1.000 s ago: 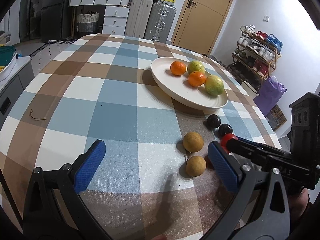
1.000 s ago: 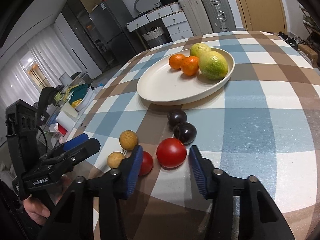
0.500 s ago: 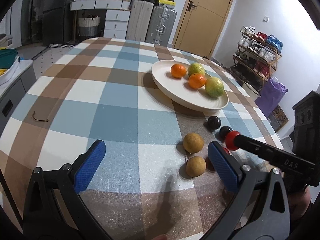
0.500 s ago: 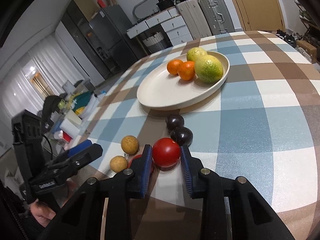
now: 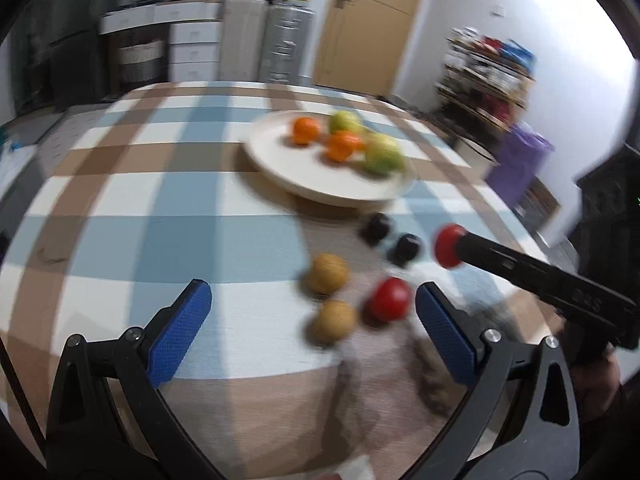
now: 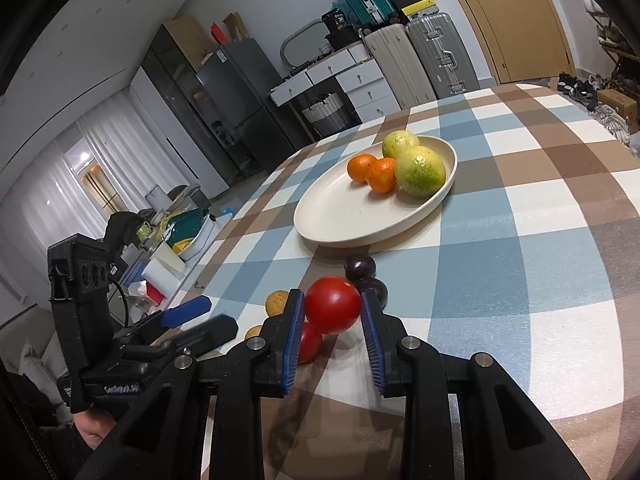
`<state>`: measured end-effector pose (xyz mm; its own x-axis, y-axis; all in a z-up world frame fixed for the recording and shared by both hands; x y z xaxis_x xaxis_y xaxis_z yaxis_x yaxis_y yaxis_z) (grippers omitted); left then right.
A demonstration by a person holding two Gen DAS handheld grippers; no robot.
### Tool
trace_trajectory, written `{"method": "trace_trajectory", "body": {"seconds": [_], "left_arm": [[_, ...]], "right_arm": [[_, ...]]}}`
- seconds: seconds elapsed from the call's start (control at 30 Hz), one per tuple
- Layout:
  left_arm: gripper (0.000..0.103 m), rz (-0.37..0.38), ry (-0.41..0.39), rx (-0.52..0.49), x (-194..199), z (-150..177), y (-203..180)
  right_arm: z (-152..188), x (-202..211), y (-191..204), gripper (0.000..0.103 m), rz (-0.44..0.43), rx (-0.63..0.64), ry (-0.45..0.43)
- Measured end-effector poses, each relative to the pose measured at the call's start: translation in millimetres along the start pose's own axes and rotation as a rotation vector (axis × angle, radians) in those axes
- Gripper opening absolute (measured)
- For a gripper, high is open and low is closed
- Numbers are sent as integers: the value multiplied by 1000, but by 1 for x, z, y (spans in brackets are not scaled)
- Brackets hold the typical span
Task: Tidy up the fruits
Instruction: 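Grasp the other red tomato with the left gripper while the right gripper lifts its tomato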
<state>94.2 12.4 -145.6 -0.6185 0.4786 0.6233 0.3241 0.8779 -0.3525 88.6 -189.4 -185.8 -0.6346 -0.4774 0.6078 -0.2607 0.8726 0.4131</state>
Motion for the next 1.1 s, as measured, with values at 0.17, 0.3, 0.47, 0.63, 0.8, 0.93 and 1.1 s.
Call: {"method": "trace_trajectory", "body": {"seconds": [0.17,0.3,0.47,0.63,0.8,0.93,1.1], "left_arm": [[101,7,32,-138,-11,-1,-34],[98,2,67,-214,-23,-2,-53],[85,20,112,-244,-40,-3,-66],[65,43,173,-224,-57,-1,-64],[45,66,221,-162,-70,1,-54],[24,102,232,-103,-74,2,-43],[24,127,232,-89,-74,2,-41]], "right_arm": [[-1,8,-7,29,1,-8,-19],[-1,15,-13,29,0,-19,-31],[-3,23,-22,29,8,-34,-48],[-3,31,-30,29,13,-48,-63],[-3,32,-35,29,6,-60,-63],[-2,30,-35,29,2,-59,-59],[-2,28,-36,29,6,-62,-53]]}}
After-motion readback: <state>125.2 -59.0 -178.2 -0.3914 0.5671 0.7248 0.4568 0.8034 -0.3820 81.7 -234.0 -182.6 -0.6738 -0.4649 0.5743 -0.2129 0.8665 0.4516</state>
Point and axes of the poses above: each gripper's, at about its wrist camera, not at the fingertips, and x roughly against the way its jaws point, y to its left, z to its underside, the point moved 6 cm from there along -x, roughly the way its jaws point, and after that the axes turned 11 degrees about z, right-handed, at the moved point
